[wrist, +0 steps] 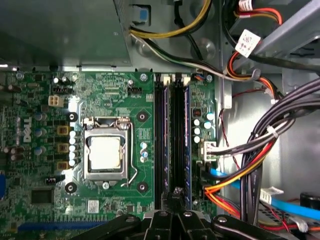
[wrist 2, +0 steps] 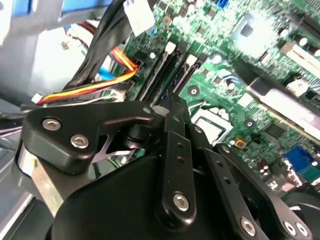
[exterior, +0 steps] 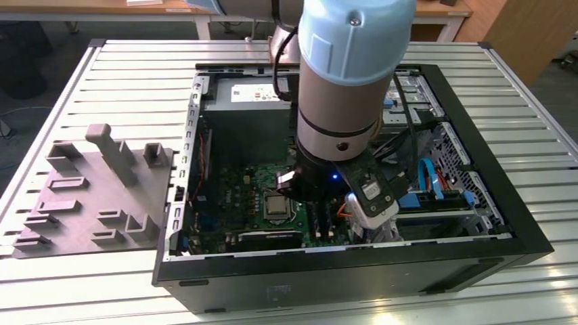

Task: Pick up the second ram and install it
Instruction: 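Press down the second ram until it locks into place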

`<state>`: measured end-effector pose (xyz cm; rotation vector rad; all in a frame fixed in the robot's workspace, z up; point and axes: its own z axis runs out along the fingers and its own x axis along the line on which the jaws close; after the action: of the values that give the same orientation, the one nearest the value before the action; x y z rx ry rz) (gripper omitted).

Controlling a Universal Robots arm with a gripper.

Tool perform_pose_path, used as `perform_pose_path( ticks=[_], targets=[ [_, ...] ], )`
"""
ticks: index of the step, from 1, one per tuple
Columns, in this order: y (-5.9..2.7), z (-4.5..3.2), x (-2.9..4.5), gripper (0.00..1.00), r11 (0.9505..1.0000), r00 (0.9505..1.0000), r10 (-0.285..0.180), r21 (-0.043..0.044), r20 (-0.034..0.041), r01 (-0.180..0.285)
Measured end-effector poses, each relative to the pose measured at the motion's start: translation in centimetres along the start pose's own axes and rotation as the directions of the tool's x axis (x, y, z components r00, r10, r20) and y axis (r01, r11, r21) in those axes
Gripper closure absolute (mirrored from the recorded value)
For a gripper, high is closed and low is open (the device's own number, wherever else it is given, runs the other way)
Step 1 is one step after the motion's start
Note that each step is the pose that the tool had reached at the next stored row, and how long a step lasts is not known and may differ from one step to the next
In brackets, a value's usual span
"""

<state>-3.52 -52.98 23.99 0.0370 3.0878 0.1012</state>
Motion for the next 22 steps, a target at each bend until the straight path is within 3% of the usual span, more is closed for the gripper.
perform_pose_path(
  ticks=[14,22],
  targets=[
    [3.60,0.36,0.10,0.89,1.0000,1.0000,0.000,-0.0001,0.0000,0.000],
    [3.81,-0.15,0.08,0.89,1.0000,1.0000,0.000,-0.0002,0.0001,0.000]
  ],
)
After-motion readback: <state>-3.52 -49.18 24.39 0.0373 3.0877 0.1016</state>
